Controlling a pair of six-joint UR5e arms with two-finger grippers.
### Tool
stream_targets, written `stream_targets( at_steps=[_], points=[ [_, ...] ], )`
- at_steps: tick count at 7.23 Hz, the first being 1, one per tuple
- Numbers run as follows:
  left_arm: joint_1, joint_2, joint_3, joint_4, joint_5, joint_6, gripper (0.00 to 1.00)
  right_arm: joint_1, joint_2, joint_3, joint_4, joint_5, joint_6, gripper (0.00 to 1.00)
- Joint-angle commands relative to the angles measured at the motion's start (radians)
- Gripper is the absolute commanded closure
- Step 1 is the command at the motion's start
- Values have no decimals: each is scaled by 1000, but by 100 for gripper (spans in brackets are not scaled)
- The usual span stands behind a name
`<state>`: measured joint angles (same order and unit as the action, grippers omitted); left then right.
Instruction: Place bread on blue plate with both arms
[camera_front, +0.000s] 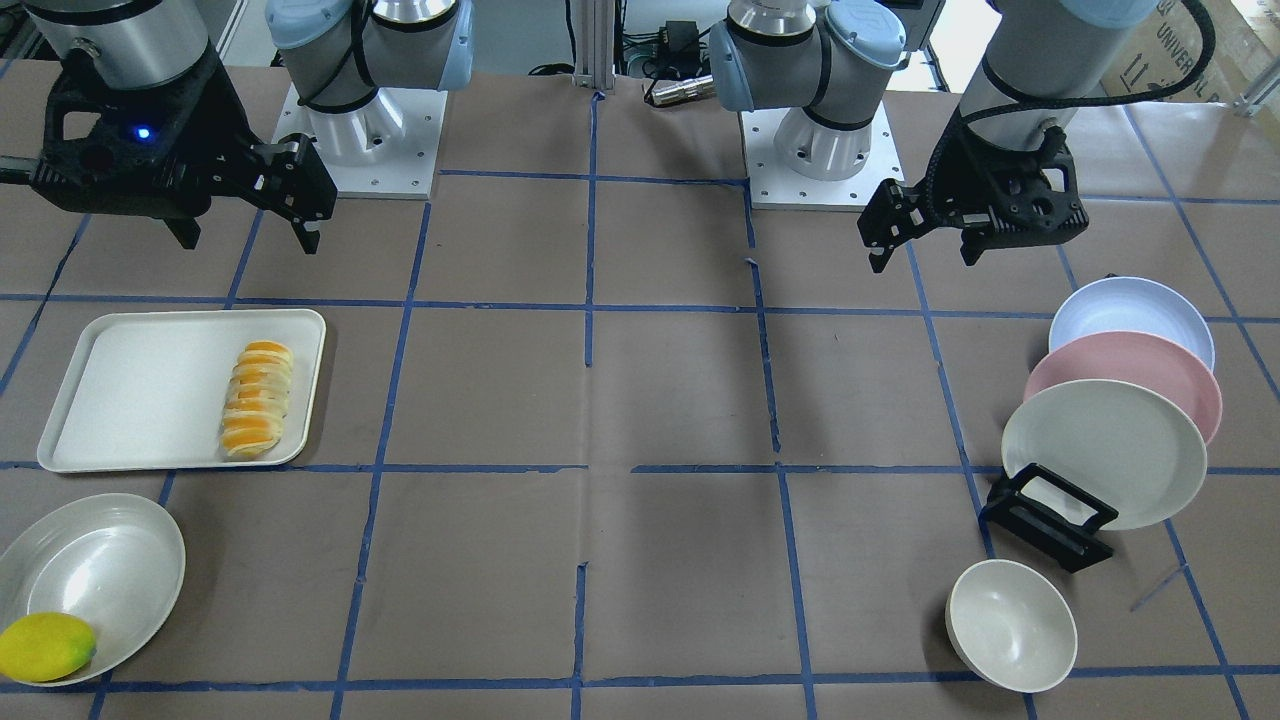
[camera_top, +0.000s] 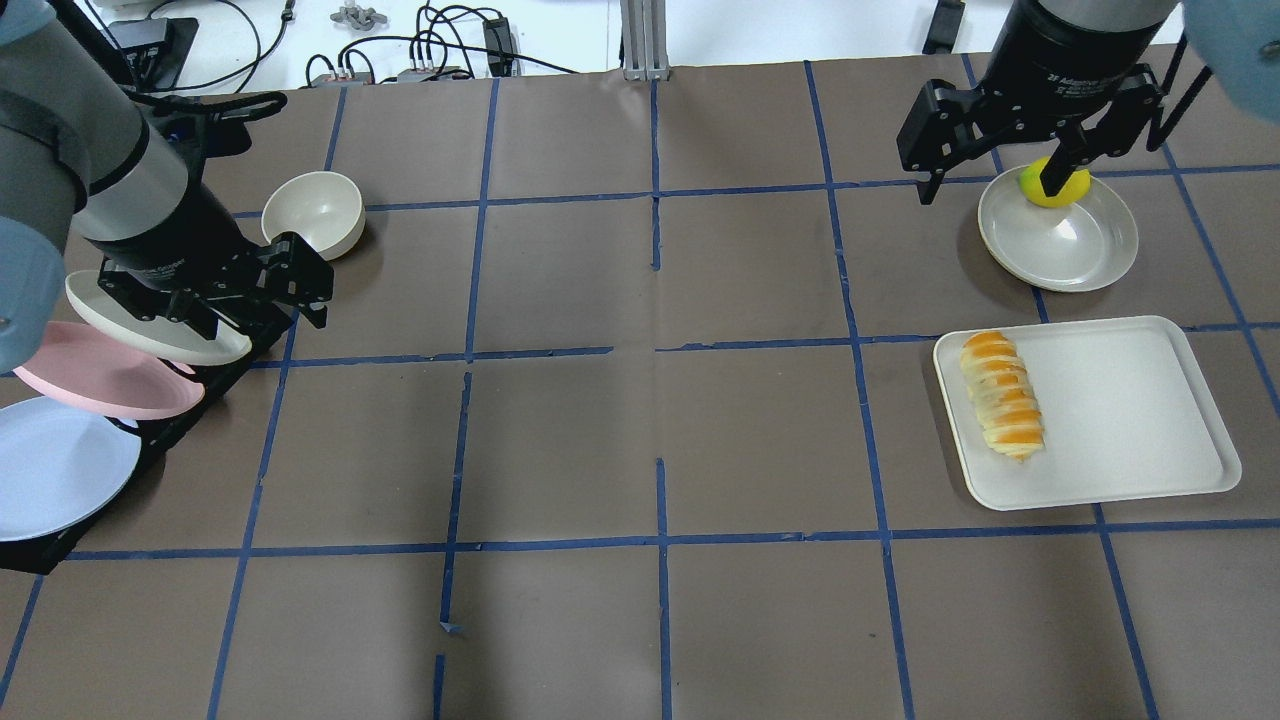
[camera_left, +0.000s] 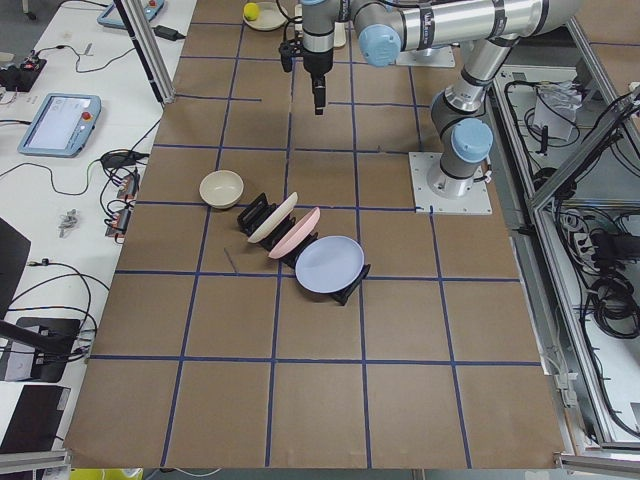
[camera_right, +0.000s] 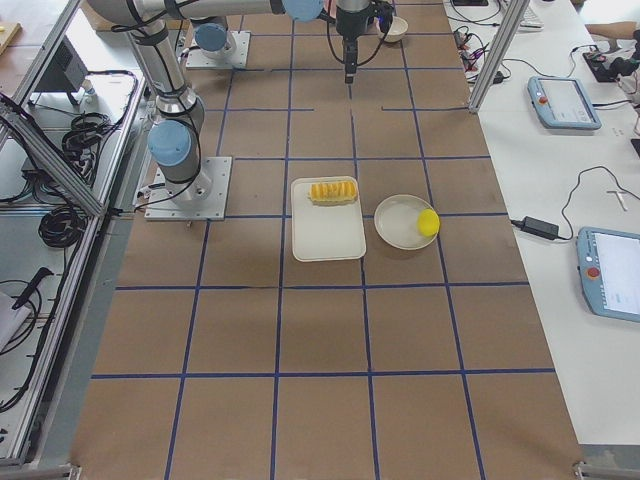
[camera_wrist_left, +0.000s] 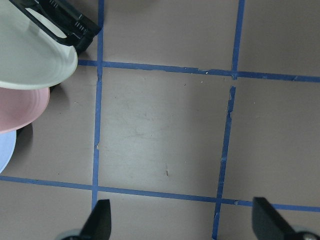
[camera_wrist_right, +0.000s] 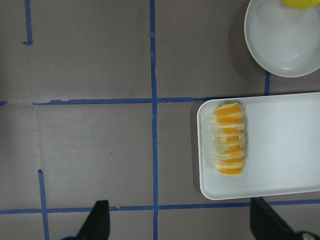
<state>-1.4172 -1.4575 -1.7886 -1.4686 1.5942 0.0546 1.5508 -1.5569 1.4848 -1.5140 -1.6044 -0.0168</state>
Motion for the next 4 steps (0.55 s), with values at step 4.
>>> stream_targets(
  at_steps=[4],
  points=[
    [71, 34, 9, 20, -11, 175, 0, -2, 3, 3, 0, -3, -2, 0]
  ],
)
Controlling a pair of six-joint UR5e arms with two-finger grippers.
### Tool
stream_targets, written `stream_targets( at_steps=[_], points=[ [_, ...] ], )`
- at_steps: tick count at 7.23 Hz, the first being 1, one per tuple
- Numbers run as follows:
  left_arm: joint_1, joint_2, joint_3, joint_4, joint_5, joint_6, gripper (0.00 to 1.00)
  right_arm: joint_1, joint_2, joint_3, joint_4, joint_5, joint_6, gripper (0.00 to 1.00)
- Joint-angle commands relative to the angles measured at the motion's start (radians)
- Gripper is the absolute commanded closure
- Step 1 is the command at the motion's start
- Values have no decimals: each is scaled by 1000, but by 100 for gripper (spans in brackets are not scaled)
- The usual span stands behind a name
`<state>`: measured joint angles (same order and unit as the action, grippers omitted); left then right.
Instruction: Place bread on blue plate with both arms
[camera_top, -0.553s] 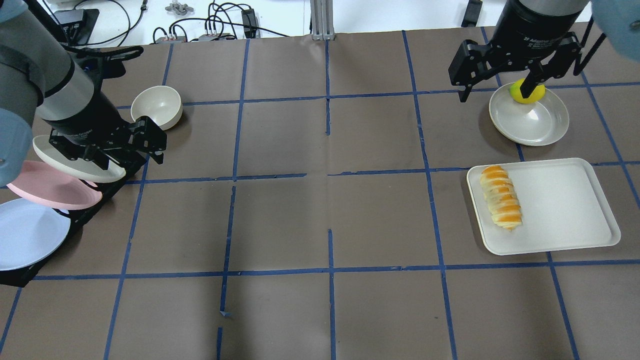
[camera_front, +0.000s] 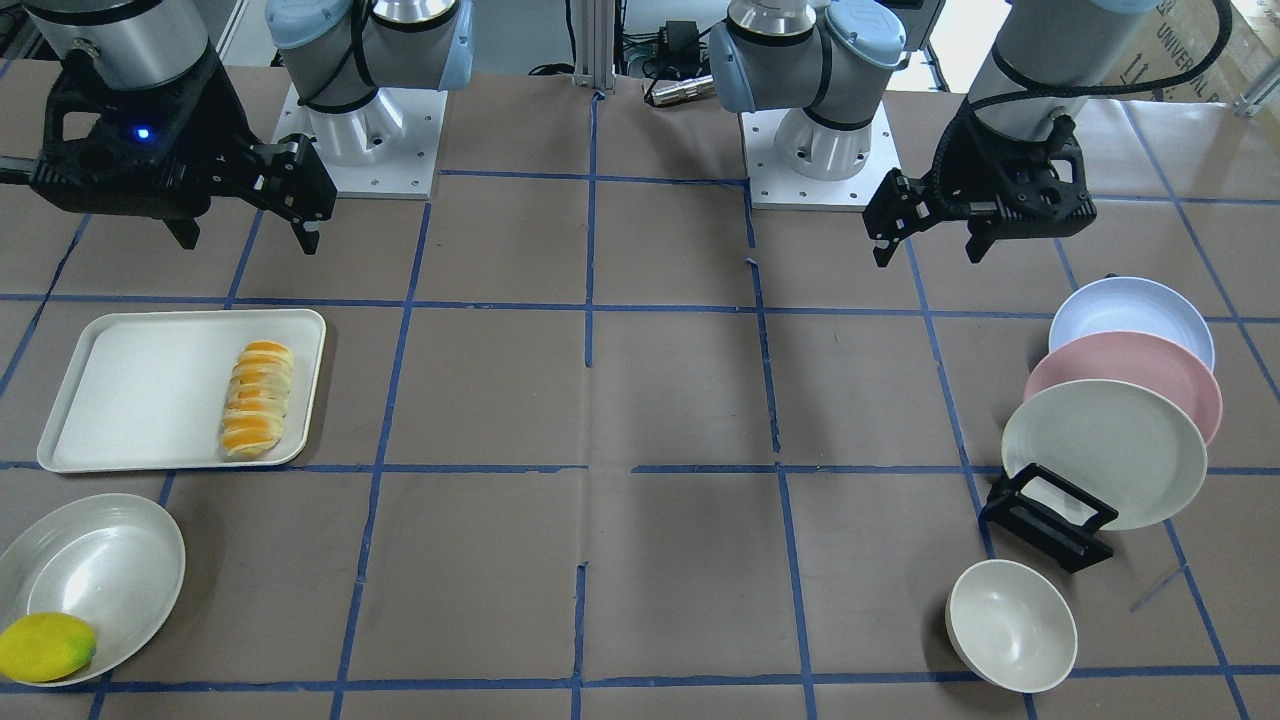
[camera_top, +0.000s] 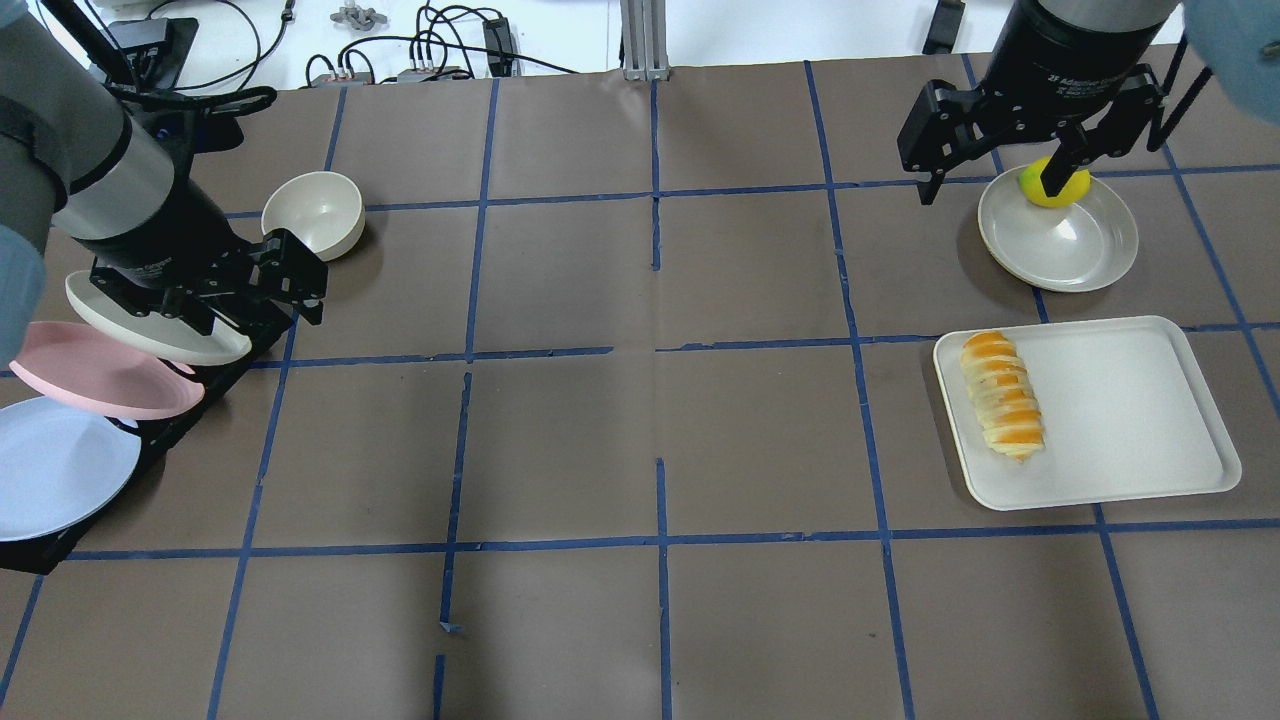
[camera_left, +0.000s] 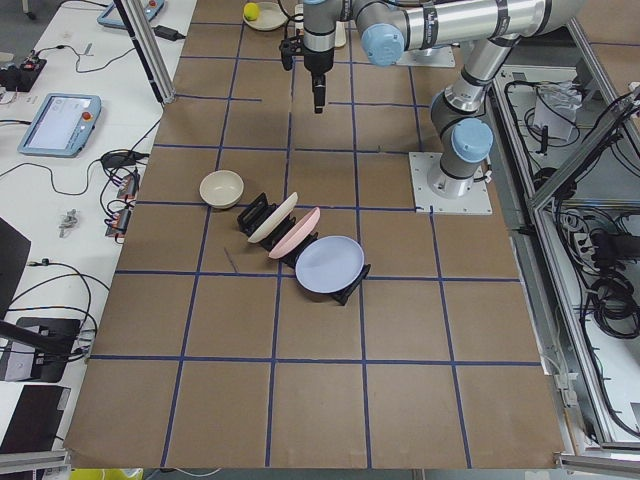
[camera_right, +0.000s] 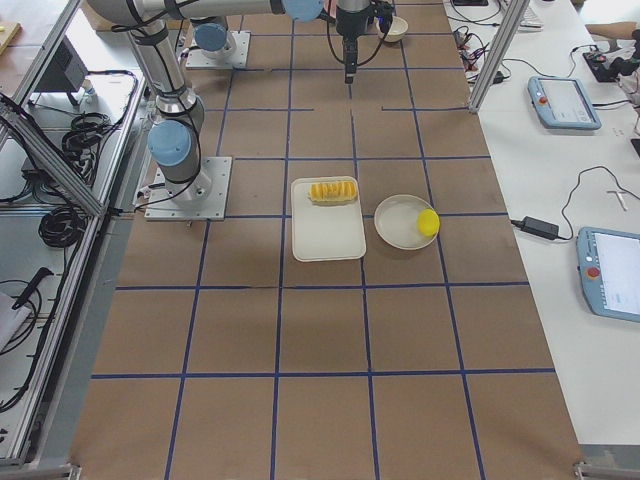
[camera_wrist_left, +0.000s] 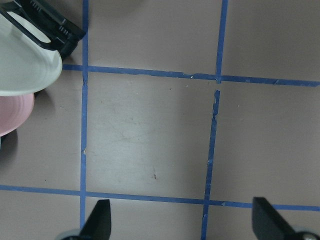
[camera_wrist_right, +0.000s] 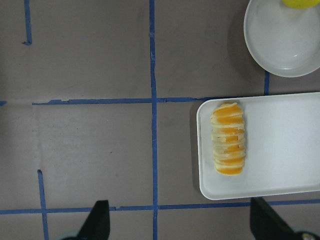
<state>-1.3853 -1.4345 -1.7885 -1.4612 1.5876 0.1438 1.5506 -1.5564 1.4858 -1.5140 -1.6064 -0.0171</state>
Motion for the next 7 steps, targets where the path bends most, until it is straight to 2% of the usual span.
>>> stream_targets(
  at_steps=[1, 3, 4, 5, 6, 7],
  points=[
    [152, 16, 24, 48, -3, 212, 0, -10, 12, 10, -5, 0, -12, 0],
    [355, -3, 0, 58, -9, 340, 0, -39, 76, 19, -76, 0, -78, 0],
    [441, -9, -15, 71, -3, 544, 0, -70, 105, 31, -90, 5, -151, 1],
    [624, -12, -19, 70, -23, 723, 0, -114, 105, 66, -98, 5, -247, 2],
    [804, -39, -23, 61, -106, 858, 0, -160, 105, 132, -165, 6, -326, 2],
    [900, -120, 0, 71, -151, 1005, 0, -194, 104, 210, -248, 6, -405, 2]
  ],
)
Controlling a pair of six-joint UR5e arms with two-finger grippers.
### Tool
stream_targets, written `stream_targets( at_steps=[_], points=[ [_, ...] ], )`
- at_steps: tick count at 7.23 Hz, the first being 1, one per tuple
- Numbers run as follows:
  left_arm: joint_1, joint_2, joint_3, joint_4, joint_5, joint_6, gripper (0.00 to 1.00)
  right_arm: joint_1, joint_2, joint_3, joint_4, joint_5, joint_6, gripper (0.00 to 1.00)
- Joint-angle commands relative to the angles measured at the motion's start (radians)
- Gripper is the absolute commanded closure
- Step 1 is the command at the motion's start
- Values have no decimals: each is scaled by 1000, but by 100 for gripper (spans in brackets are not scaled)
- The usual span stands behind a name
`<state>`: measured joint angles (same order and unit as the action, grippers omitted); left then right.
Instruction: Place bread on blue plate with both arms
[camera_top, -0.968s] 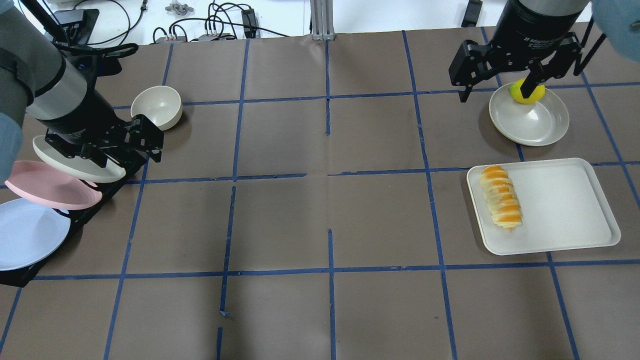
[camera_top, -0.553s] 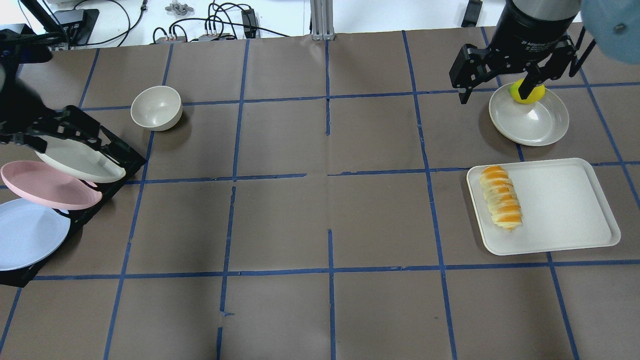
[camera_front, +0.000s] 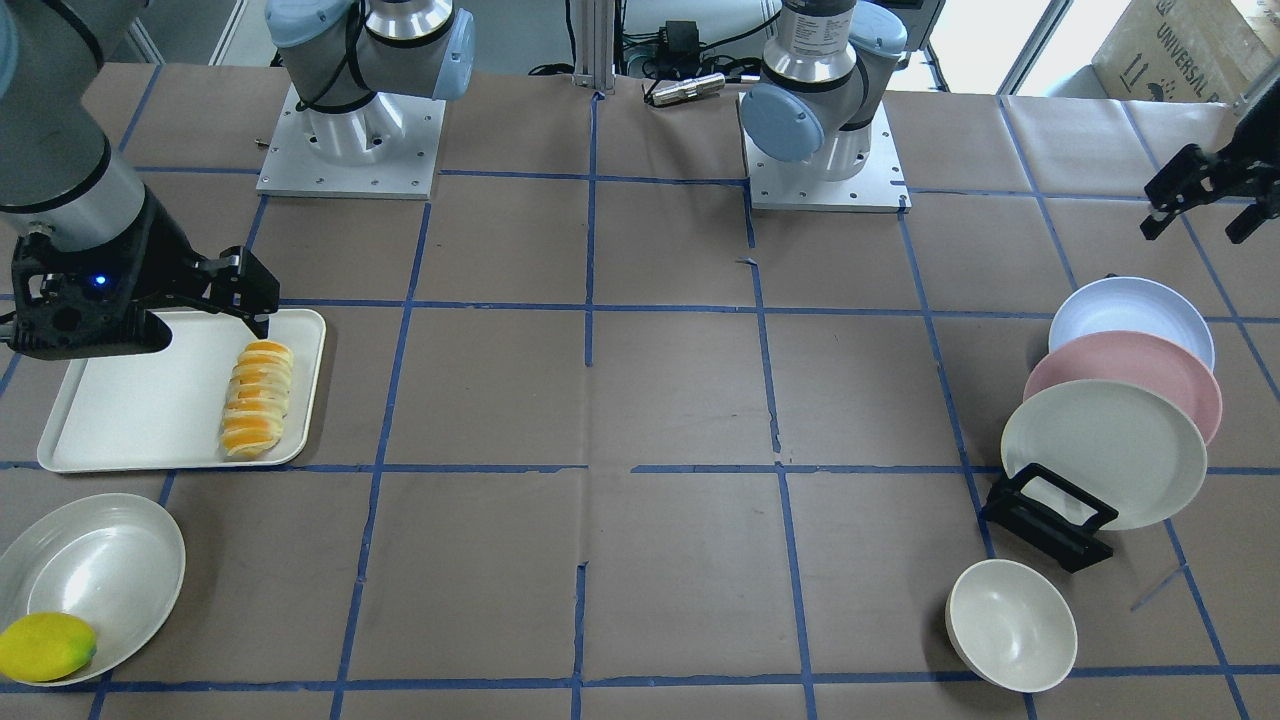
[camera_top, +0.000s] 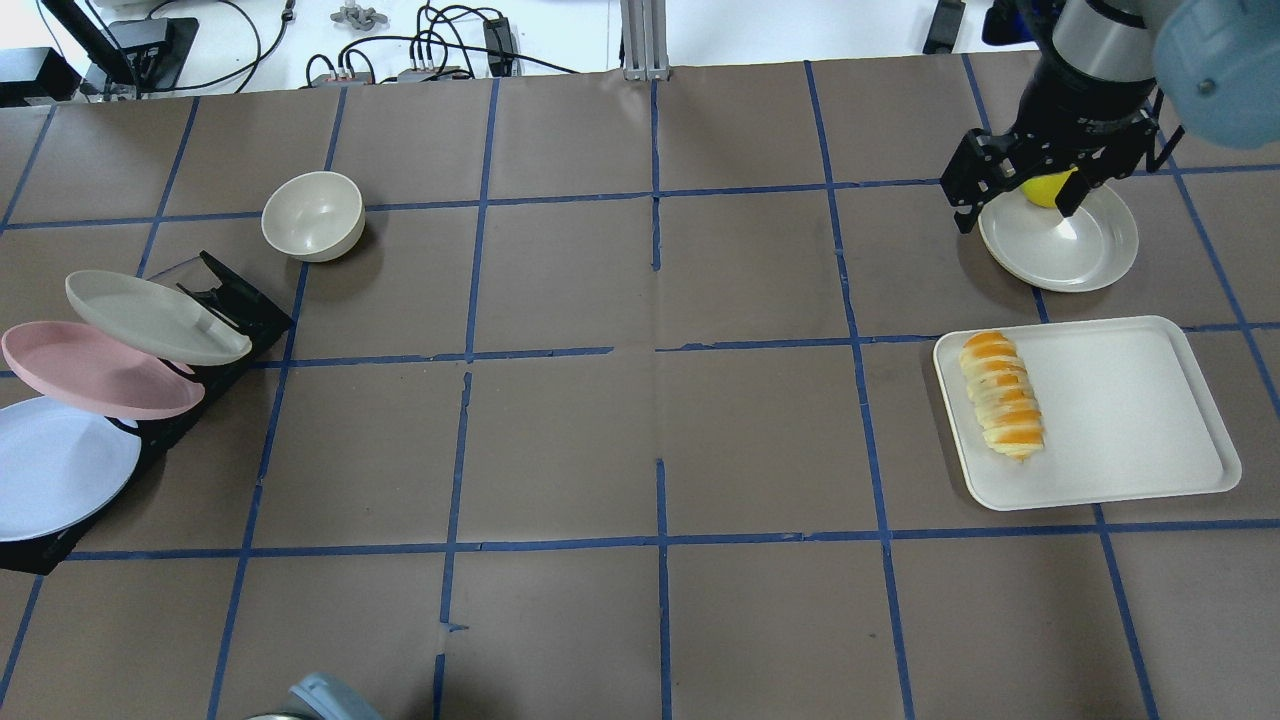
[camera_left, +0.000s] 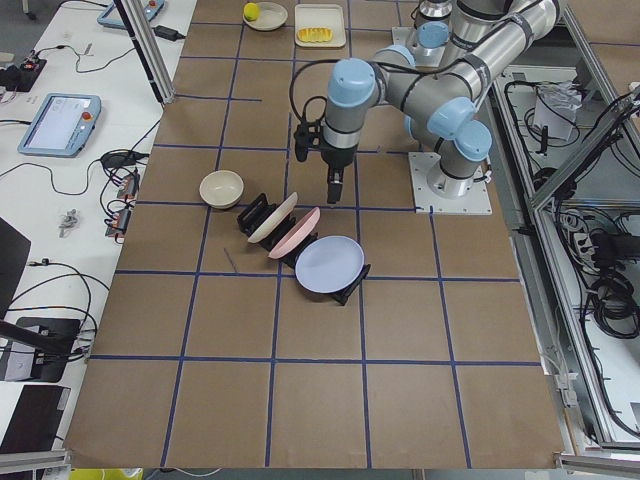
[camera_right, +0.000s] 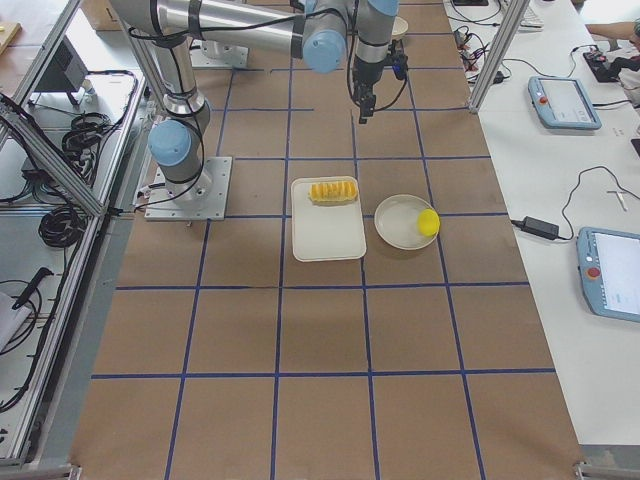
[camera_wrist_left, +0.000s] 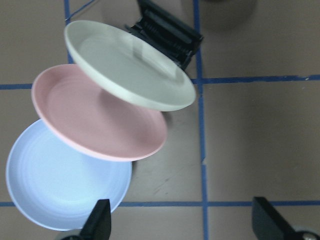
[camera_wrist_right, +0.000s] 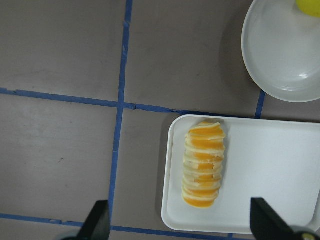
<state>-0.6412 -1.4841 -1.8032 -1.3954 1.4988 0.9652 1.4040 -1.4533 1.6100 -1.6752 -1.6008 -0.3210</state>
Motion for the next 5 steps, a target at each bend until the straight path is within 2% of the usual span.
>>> stream_targets(
  at_steps=[1, 3, 5],
  points=[
    [201, -179, 51, 30, -68, 225, 0, -63, -10, 161, -127, -1, -143, 2],
    [203, -330, 131, 32, -92, 234, 0, -71, -12, 266, -243, -7, -199, 2],
    [177, -451, 137, 38, -173, 240, 0, -123, -6, 350, -320, 1, -221, 2]
  ],
)
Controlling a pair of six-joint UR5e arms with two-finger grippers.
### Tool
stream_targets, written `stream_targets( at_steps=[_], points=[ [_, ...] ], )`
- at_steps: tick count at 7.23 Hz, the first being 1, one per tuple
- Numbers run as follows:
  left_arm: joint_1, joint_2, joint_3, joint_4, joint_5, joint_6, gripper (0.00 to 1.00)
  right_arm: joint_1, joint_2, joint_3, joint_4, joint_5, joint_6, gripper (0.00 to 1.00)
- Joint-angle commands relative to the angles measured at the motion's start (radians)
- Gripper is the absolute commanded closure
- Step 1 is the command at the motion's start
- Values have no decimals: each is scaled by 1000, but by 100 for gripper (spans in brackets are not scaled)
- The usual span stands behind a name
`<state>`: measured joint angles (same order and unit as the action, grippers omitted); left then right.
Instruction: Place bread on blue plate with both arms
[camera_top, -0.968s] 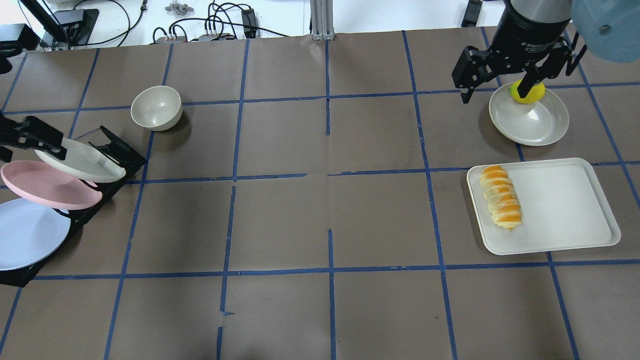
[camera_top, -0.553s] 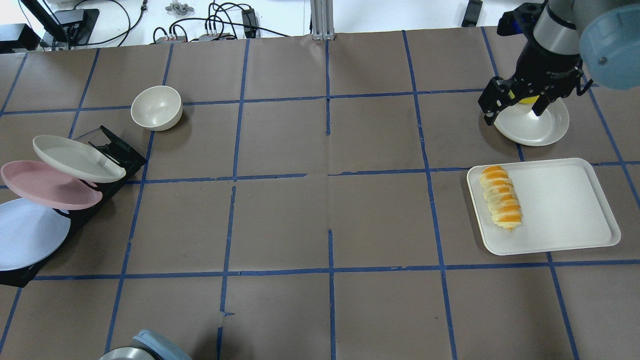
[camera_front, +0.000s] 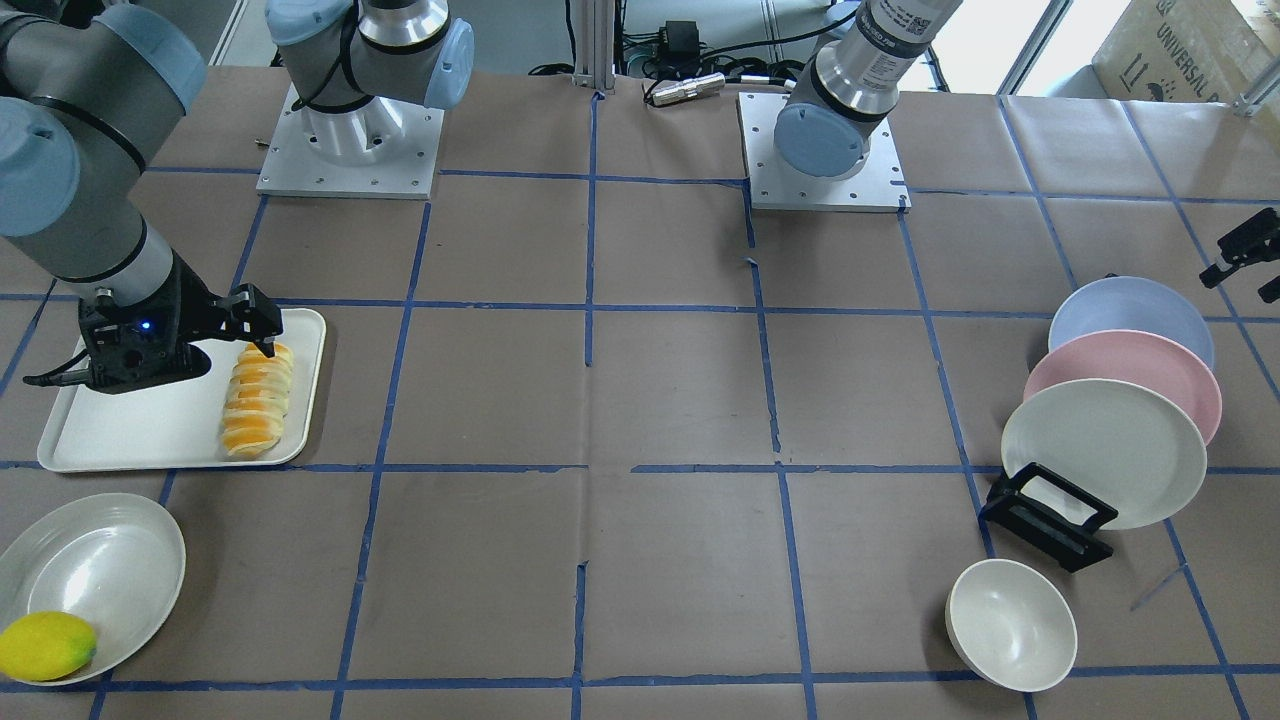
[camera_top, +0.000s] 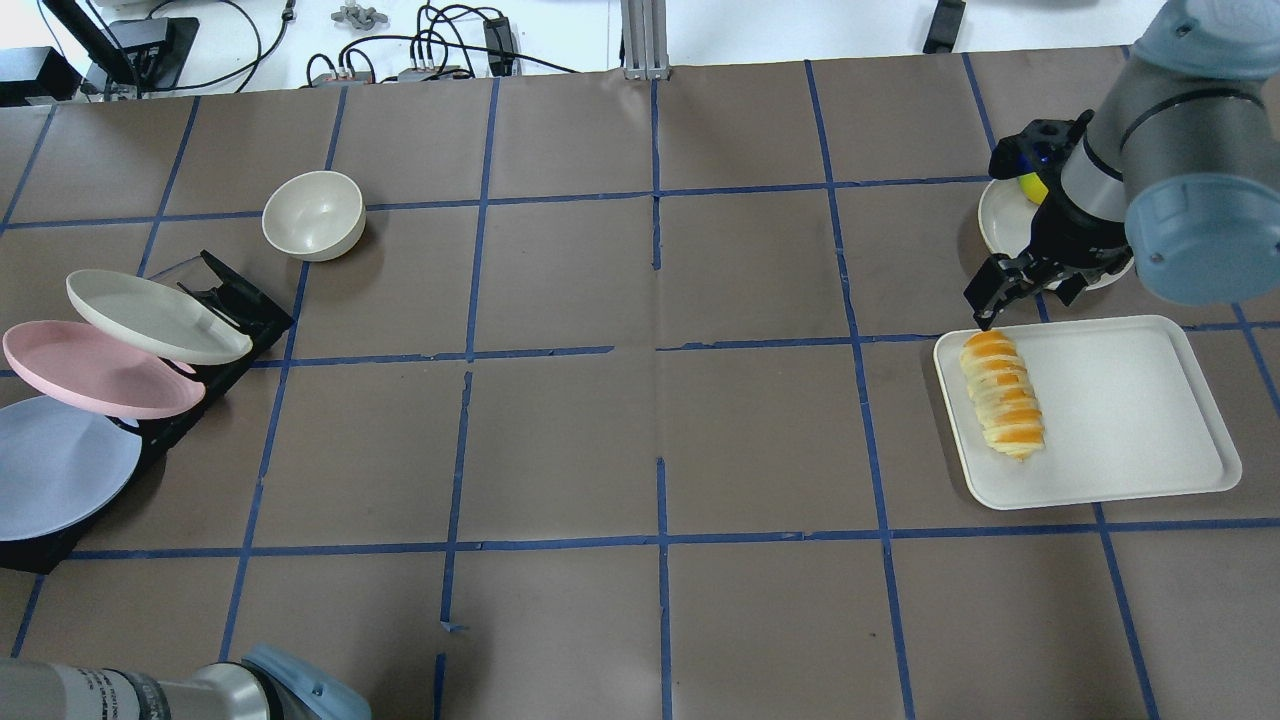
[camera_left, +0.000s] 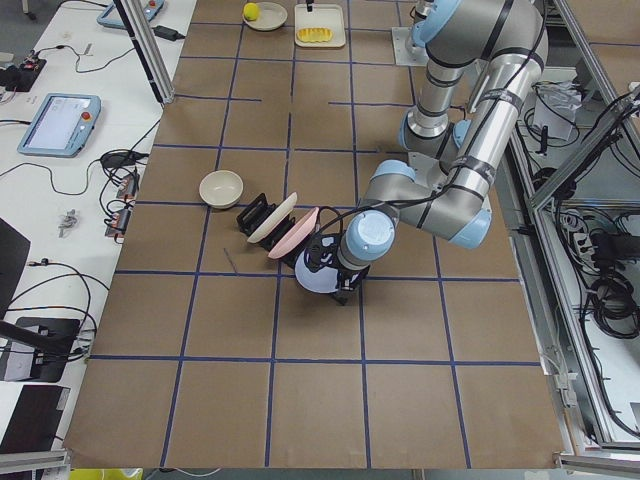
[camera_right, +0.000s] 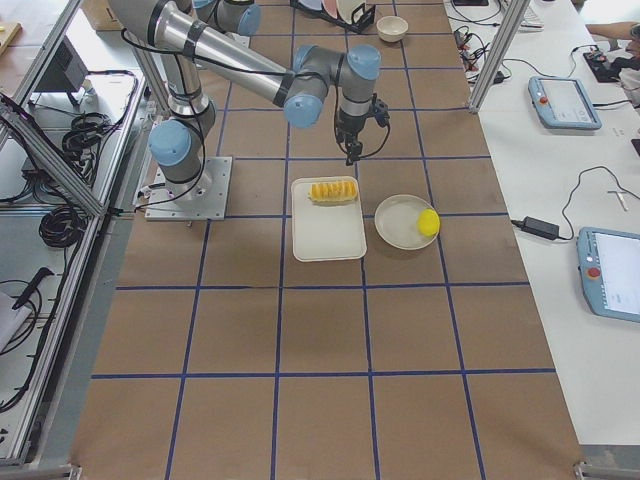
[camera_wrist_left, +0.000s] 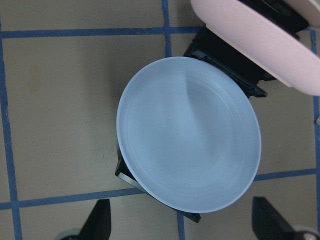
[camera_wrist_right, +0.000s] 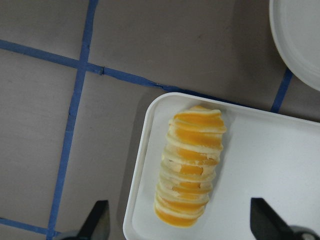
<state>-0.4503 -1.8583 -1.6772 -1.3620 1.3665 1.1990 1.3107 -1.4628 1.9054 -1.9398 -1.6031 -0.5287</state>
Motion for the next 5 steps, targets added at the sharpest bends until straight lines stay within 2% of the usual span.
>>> stream_targets(
  at_steps=[1, 5],
  points=[
    [-31, -106, 11, 12, -43, 5, 0, -56, 13, 93, -106, 3, -13, 2],
    [-34, -171, 45, 43, -43, 10, 1, -90, 113, 107, -186, 0, -2, 4]
  ],
)
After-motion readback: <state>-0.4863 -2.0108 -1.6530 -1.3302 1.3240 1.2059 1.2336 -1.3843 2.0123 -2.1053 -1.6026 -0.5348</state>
